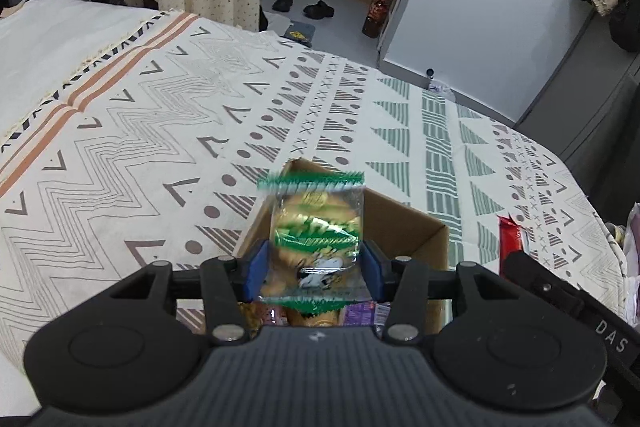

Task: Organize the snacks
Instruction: 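Carry both snacks over the box and open both tools to drop them inside, then move both open tools back toward the white packet and green candy, then grasp the white packet with the left tool while the right tool grasps the green candy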

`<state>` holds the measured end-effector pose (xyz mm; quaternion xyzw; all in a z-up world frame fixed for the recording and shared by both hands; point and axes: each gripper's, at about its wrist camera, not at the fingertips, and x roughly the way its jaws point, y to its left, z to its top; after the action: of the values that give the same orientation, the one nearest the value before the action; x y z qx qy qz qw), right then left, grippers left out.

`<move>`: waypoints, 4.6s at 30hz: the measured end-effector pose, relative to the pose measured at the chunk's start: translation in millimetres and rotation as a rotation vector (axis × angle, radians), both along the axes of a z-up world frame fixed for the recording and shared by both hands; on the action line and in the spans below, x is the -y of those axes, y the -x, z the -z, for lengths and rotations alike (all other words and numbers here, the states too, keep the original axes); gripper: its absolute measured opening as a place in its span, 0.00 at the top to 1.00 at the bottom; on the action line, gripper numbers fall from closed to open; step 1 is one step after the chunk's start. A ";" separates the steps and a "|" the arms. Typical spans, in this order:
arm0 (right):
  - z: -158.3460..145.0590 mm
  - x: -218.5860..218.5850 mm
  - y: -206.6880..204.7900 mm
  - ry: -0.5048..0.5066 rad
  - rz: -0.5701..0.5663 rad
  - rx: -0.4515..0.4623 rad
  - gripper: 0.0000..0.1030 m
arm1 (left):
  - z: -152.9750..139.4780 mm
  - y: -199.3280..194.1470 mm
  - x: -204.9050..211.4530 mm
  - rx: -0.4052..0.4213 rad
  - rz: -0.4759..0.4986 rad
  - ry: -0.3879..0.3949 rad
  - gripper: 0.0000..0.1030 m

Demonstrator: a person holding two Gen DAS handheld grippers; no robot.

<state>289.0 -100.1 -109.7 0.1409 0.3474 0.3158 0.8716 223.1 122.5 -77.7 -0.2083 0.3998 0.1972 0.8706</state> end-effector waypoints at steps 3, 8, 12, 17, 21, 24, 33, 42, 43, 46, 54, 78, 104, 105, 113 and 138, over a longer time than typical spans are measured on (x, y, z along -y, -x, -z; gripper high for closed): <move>3.9 -12.7 -0.9 -0.002 -0.017 -0.017 0.78 | 1.5 0.8 -7.0 0.007 -0.003 0.020 0.51; 6.7 -32.9 0.4 -0.003 -0.064 -0.021 0.73 | 1.0 3.2 -13.9 0.006 -0.014 0.033 0.51; 9.0 -36.9 3.4 0.021 -0.078 -0.043 0.57 | 0.2 4.9 -14.4 0.001 -0.012 0.045 0.43; 9.6 -19.4 6.0 0.028 -0.054 -0.066 0.57 | -1.5 7.7 -6.7 0.007 0.001 0.032 0.25; 6.8 -0.5 8.0 0.044 -0.025 -0.062 0.55 | -2.7 7.9 0.5 -0.001 0.010 0.030 0.20; 5.4 12.8 9.7 0.057 -0.012 -0.054 0.53 | -4.7 8.1 6.9 -0.004 0.021 0.028 0.18; 0.8 52.1 11.5 0.074 0.022 -0.039 0.49 | -10.9 7.6 34.4 -0.003 0.062 0.013 0.14; 2.0 107.7 10.5 0.073 0.085 -0.042 0.44 | -11.2 -0.6 73.7 -0.005 0.138 -0.001 0.13; 1.9 114.6 10.3 0.070 0.094 -0.041 0.43 | -11.4 -2.0 78.7 -0.007 0.147 -0.005 0.13; 1.7 131.6 10.0 0.076 0.121 -0.025 0.37 | -12.4 -5.4 92.6 -0.008 0.165 -0.012 0.13; 5.6 168.5 2.4 0.074 0.150 -0.012 0.33 | -10.8 -13.5 125.5 -0.014 0.210 -0.037 0.13; 46.6 204.9 -31.5 -0.019 0.172 -0.126 0.05 | 37.0 -63.5 175.3 -0.071 0.217 -0.009 0.13; 102.3 217.1 -81.4 -0.034 0.295 -0.288 0.23 | 115.1 -134.4 215.3 -0.123 0.327 0.112 0.16; 103.9 217.1 -82.4 -0.033 0.299 -0.287 0.25 | 119.0 -136.3 216.3 -0.129 0.330 0.117 0.18; 112.3 201.7 -96.8 -0.009 0.276 -0.255 0.27 | 124.2 -145.1 214.8 -0.135 0.324 0.095 0.49; 88.2 182.3 -80.7 0.124 0.267 -0.166 0.76 | 84.3 -102.0 186.1 -0.106 0.260 0.115 0.62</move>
<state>369.7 -282.3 -198.0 0.1573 0.4154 0.1624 0.8811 325.1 -63.5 -162.0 -0.1936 0.4795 0.0701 0.8531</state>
